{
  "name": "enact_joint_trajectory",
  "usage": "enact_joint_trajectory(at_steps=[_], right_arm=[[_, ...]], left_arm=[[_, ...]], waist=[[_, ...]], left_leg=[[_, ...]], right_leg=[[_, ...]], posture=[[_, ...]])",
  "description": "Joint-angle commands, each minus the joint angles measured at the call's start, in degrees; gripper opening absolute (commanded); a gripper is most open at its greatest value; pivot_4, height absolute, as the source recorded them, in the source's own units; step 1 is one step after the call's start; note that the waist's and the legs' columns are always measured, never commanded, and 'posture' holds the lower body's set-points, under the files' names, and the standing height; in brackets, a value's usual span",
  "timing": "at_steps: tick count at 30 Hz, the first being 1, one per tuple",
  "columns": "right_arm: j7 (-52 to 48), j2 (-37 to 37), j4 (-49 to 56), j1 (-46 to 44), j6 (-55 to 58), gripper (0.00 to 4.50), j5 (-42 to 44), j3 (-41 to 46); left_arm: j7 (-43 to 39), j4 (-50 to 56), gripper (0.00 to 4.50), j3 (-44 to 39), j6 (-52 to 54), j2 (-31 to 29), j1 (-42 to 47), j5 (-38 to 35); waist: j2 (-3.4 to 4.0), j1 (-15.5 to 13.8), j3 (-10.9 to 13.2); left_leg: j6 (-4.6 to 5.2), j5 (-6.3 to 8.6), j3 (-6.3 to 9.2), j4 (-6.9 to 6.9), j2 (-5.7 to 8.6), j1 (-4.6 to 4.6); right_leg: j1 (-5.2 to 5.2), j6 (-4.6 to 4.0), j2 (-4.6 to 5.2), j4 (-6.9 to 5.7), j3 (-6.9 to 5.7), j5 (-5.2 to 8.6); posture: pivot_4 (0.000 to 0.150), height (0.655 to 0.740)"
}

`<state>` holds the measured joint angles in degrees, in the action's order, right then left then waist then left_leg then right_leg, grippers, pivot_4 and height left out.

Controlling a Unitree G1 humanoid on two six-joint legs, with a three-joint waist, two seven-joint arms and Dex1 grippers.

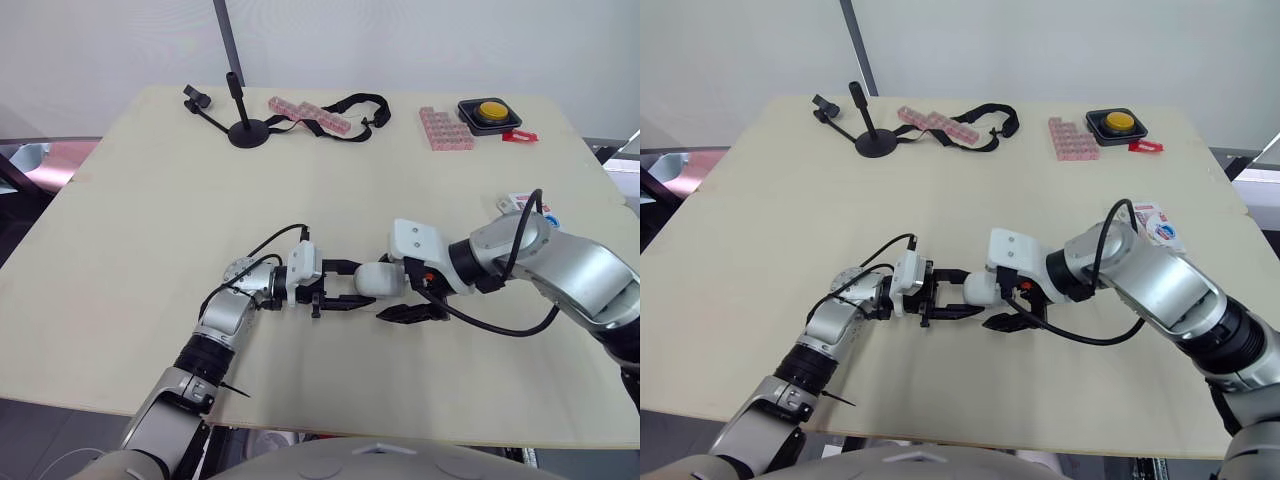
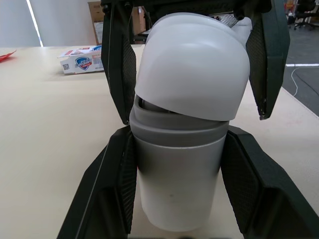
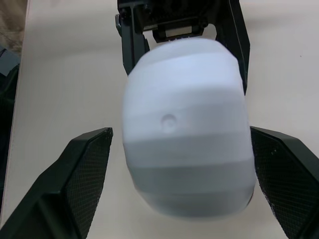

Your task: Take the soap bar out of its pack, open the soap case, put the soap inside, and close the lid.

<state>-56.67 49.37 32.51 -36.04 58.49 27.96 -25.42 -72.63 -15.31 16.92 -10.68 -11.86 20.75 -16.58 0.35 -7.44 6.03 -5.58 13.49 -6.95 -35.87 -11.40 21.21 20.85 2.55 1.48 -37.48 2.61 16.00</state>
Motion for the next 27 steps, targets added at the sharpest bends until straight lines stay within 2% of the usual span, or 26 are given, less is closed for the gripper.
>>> enact_joint_trajectory(at_steps=[1, 27], right_arm=[[0.1, 0.1, 0.0, -0.8, -1.3, 4.49, -1.1, 1.4], [-1.3, -1.0, -0.8, -3.3, 0.9, 4.49, 0.5, 3.2]], left_arm=[[0.2, 1.1, 1.90, 0.4, 0.2, -0.4, -0.6, 0.3], [-0.1, 0.8, 1.90, 0.6, 0.3, -0.3, -0.1, 0.4]], waist=[[0.00, 0.0, 0.0], [0.00, 0.0, 0.0]], left_leg=[[0.00, 0.00, 0.00, 0.00, 0.00, 0.00], [0.00, 0.00, 0.00, 0.00, 0.00, 0.07]], right_leg=[[0.01, 0.00, 0.00, 0.00, 0.00, 0.00], [0.06, 0.00, -0.01, 0.00, -0.01, 0.00]], posture=[[0.150, 0.7400], [0.150, 0.7400]])
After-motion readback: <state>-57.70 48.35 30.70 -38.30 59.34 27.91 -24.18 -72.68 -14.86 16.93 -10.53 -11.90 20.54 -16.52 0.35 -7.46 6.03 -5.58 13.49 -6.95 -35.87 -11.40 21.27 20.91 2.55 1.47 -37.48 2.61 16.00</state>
